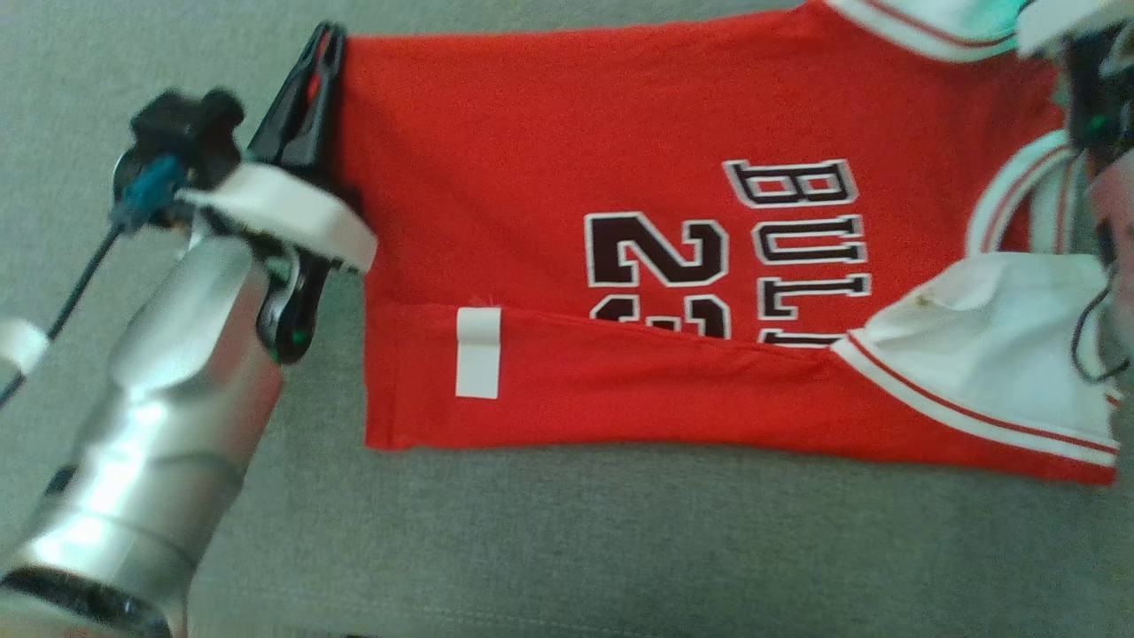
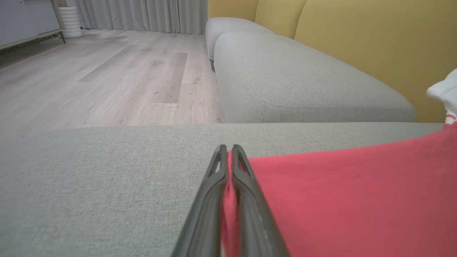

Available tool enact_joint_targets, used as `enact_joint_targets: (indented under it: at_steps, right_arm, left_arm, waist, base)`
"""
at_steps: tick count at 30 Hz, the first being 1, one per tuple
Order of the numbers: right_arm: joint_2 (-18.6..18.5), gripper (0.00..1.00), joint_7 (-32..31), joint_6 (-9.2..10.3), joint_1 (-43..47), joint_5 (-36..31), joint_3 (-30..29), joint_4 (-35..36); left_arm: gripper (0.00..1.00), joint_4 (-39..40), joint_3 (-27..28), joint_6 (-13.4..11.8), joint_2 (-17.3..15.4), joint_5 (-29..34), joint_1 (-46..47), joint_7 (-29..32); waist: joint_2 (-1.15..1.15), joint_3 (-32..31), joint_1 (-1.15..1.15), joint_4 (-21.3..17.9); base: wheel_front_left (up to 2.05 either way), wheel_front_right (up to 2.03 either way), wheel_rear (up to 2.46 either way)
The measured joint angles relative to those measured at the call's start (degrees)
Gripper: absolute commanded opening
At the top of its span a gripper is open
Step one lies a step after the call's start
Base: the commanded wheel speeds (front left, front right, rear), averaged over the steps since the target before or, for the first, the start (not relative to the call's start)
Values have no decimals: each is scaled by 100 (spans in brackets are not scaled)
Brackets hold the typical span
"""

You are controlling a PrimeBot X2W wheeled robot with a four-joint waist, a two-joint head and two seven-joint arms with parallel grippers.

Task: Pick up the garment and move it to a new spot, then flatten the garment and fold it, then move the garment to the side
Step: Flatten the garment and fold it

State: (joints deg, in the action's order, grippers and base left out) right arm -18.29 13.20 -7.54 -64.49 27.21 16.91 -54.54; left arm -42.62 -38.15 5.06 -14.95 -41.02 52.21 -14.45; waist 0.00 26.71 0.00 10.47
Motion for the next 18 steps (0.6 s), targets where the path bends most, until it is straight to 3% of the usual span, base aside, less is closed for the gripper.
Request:
enact_joint_targets:
  at_steps: [10,18]
  right_arm:
    - [-143,0,102,0,2015,1121,375,1385]
    - [-188,0,116,0,3718,1503,402,1912]
  left_arm:
    - [0,424,973,-264,-45,965,-1571,-1]
    - [0,543,1601,-361,309,1621,-2796,0]
  waist:
    - [0,-616,-1,-507]
    - [0,-1040,-1,-776]
  base:
    - [0,0,0]
    - [0,0,0]
